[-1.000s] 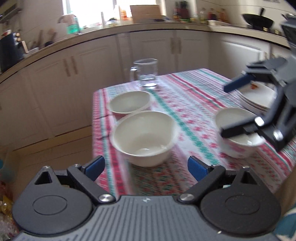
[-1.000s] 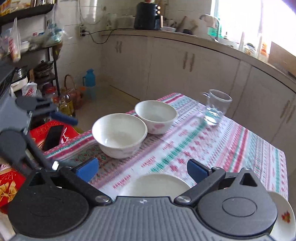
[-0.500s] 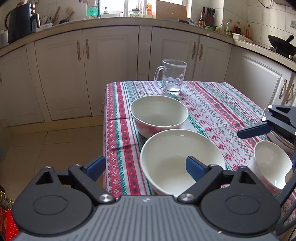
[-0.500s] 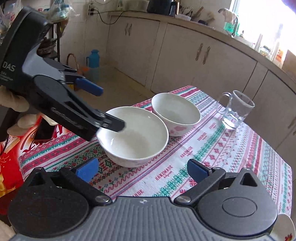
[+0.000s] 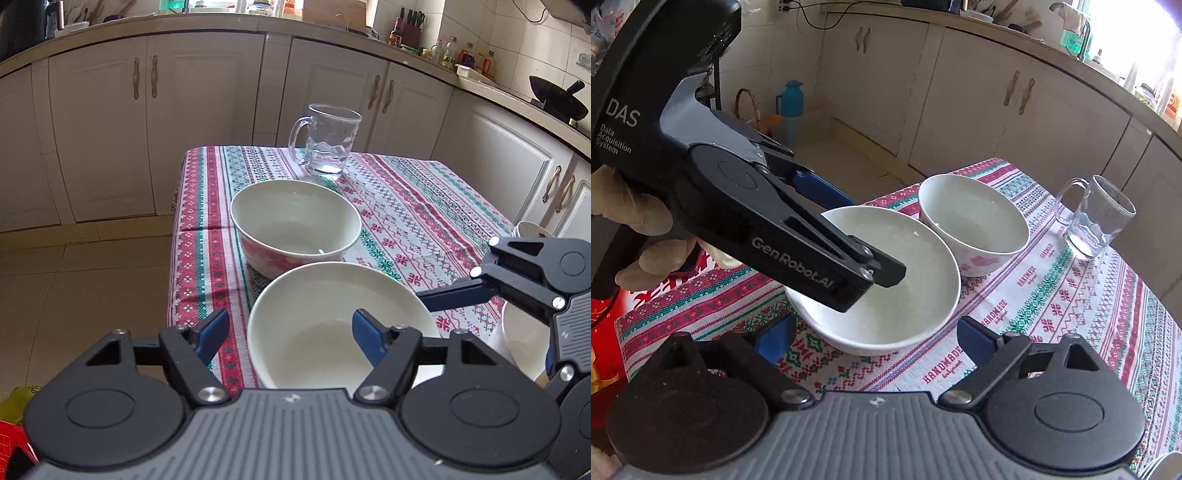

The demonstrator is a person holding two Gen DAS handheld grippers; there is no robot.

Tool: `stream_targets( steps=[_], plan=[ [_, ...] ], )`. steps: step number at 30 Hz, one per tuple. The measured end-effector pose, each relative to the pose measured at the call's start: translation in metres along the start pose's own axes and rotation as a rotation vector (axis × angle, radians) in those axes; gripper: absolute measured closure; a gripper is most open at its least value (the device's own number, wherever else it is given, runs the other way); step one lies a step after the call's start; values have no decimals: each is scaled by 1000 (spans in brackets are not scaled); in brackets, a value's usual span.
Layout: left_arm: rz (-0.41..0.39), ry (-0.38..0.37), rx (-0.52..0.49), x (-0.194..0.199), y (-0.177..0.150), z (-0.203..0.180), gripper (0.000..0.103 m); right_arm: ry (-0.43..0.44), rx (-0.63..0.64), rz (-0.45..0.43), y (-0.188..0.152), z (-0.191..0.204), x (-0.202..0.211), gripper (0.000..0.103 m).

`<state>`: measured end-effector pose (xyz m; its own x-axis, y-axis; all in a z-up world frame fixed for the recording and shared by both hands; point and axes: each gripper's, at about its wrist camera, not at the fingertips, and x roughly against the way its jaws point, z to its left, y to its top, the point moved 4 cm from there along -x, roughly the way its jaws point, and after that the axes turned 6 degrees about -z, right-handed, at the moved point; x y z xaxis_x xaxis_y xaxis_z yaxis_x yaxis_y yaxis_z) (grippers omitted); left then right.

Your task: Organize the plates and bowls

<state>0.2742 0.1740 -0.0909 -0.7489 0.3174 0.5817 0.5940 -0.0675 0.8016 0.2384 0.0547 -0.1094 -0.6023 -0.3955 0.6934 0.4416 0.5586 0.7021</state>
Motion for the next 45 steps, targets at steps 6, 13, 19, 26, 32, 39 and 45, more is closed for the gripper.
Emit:
stream_targets(
  steps=[6,13,19,26,32,39,45],
  plan=[
    [11,-13,9,-3,0,2,37,21,-14,5,0,-1,-3,17],
    [19,-26,14,-6,-2,1,40,25,-16,5,0,-3,-5,17],
    [16,-39,13,-6,0,0,43,26,-16,3,0,-4,-8,17],
    [15,-47,6,-7,2,-3,44,30,-17,-1,-1,-4,-9,17],
    [13,-46,7,-1,3,-4,45,31,-18,0,0,-3,-7,17],
    [7,-40,-3,10,8,-15,45,39,-19,-11,2,-3,6,17],
    [4,-41,-18,21,13,-31,44,42,-26,-22,1,-4,25,17]
  ],
)
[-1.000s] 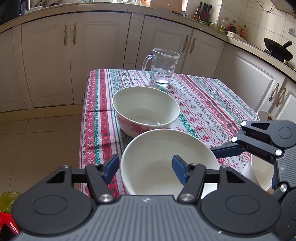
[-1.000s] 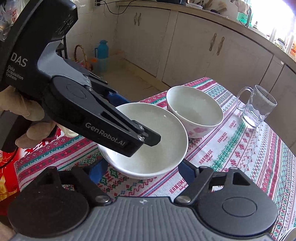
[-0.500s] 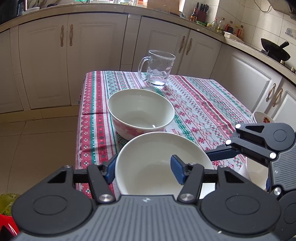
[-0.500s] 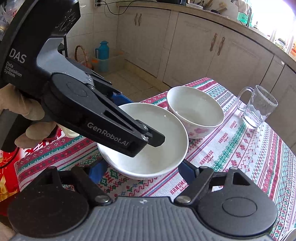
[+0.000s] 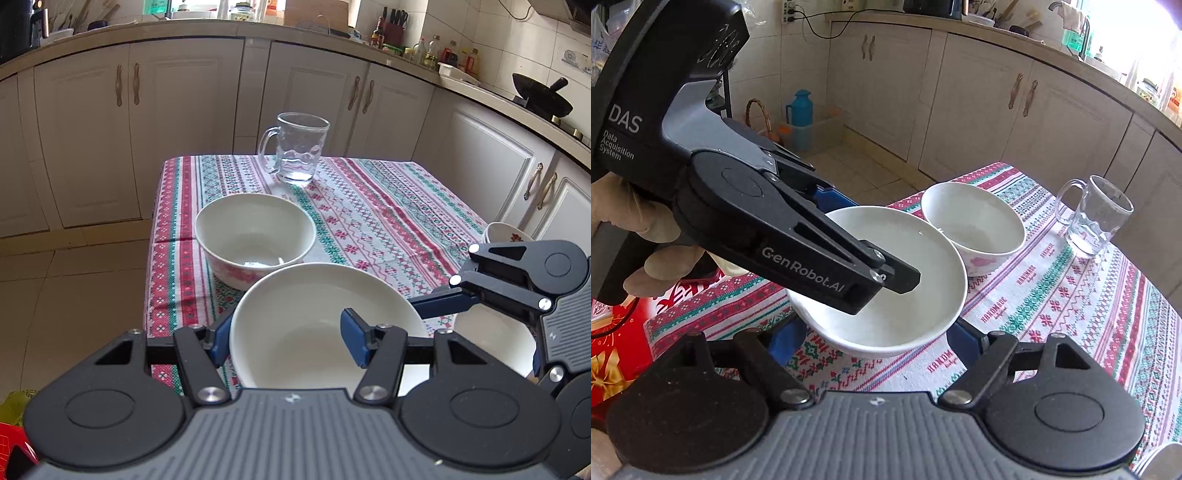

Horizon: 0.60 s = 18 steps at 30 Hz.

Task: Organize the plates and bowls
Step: 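Lower the left gripper's bowl into the bowl held by the right gripper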

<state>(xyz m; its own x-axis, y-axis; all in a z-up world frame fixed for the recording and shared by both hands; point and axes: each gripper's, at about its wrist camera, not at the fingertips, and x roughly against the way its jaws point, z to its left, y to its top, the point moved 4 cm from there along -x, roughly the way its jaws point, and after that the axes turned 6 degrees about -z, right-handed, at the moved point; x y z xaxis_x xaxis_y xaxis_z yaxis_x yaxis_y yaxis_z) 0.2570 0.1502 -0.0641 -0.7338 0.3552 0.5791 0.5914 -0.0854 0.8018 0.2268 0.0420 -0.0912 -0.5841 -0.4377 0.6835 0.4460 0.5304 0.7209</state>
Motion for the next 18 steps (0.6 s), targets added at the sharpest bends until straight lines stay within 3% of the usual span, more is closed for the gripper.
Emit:
stream_targets(
  steps=[18],
  plan=[
    [-21,-41,-72,18,17,-65,44,-29,-30,-49,-20,-18,65,17]
  ],
)
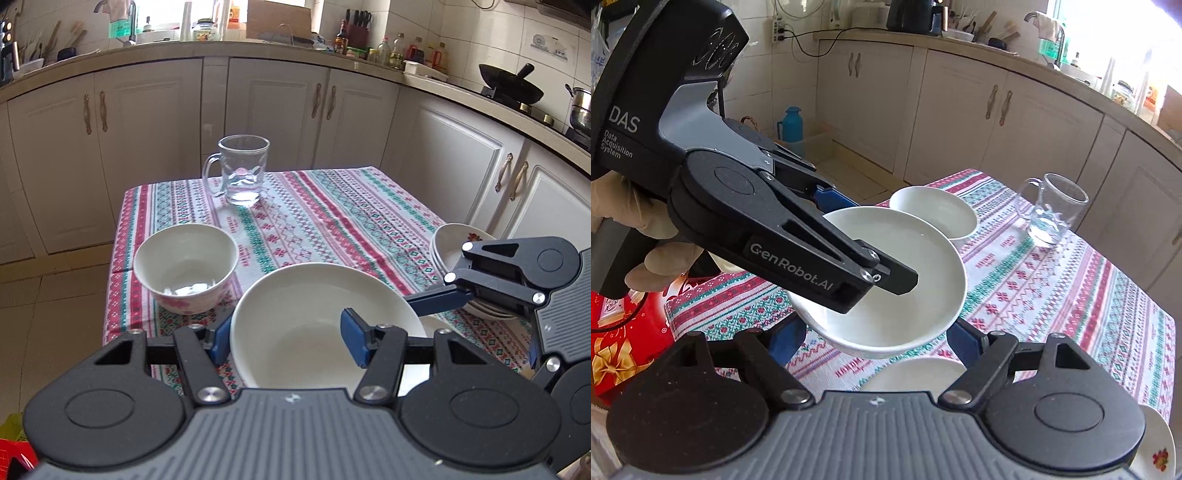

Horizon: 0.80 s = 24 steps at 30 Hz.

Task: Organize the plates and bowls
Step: 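Lower the left gripper's bowl into the bowl held by the right gripper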

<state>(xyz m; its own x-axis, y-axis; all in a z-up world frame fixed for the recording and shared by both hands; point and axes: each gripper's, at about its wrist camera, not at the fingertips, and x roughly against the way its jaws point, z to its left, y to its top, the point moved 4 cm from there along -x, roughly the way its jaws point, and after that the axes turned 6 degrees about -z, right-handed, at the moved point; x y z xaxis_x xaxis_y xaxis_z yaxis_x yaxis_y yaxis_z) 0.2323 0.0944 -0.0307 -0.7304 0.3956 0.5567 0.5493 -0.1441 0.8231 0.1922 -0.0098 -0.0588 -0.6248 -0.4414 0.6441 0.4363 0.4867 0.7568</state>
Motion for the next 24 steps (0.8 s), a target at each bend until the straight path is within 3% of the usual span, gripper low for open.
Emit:
stream_targets(
  steps=[11,24],
  plan=[
    [-9,-54,-44,-4,8,-41,44,-51,-23,-20,-17,-19,38,17],
    [42,-104,-68,-22,-5,-70,44,-86,-59,10,-44,-32,58,17]
  ],
)
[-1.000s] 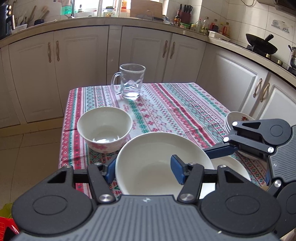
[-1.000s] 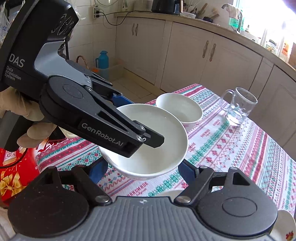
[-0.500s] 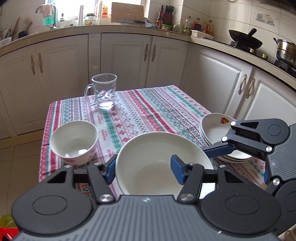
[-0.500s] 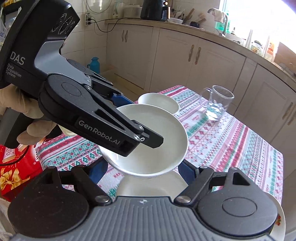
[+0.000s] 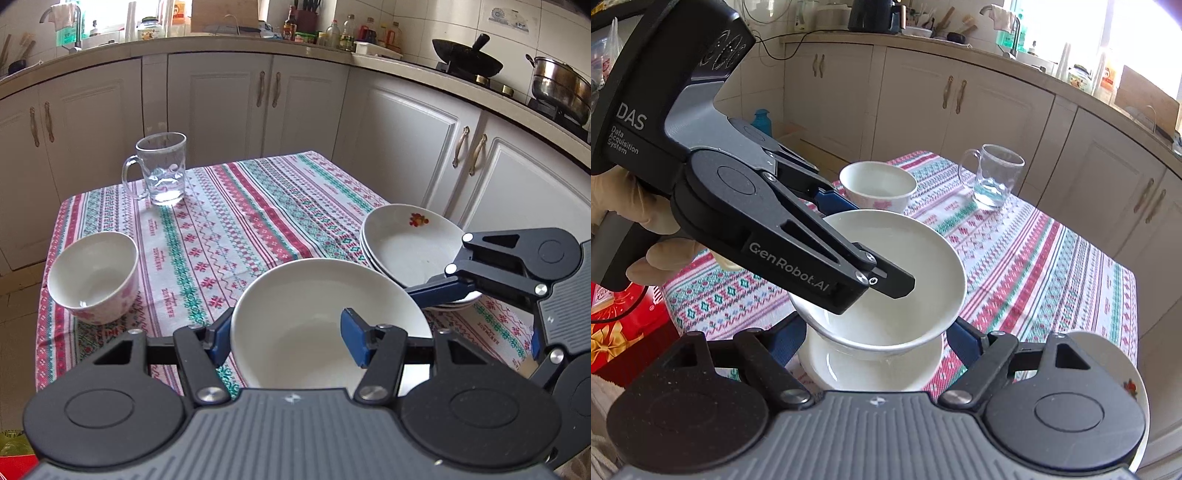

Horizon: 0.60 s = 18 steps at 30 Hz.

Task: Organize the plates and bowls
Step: 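Lower the left gripper's bowl into the bowl held by the right gripper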

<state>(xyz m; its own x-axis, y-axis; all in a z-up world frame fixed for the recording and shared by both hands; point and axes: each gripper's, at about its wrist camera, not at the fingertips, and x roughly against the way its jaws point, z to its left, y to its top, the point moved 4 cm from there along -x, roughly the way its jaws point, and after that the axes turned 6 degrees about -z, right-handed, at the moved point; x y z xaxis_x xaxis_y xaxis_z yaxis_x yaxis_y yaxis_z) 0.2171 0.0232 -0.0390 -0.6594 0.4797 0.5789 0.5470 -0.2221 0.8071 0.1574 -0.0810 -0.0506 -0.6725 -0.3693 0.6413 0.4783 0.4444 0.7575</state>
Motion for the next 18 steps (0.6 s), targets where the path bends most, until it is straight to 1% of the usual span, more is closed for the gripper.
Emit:
stream_targets(
  steps=[10,18],
  plan=[
    [28,-10,0,-9,-7,-6,44,10,-21,30,-15,-3,-2,17],
    [44,-11,-5,-14,-11,-6,44,22,-34,48,-20,-5,-7,17]
  ],
)
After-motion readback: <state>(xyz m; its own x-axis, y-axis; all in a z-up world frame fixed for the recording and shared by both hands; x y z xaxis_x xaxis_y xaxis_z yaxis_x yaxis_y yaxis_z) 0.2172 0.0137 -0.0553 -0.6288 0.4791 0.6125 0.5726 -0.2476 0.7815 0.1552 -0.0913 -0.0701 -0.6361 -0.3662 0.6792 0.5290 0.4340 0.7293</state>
